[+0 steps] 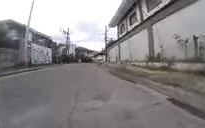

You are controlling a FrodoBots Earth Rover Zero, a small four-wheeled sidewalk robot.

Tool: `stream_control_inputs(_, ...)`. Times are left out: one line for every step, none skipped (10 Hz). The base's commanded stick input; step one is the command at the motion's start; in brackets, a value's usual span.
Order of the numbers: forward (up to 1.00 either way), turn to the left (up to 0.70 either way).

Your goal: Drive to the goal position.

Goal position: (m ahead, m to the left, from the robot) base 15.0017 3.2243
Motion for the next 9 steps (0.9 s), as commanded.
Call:
stream_control_inputs(0.68,0.00)
stream_control_inputs(0.68,0.00)
stream_control_inputs(0.68,0.00)
stream_control_inputs(0.68,0.00)
stream_control_inputs(0.68,0.00)
stream_control_inputs(0.68,0.00)
stream_control_inputs(0.68,0.00)
stream_control_inputs(0.68,0.00)
stream_control_inputs(0.68,0.00)
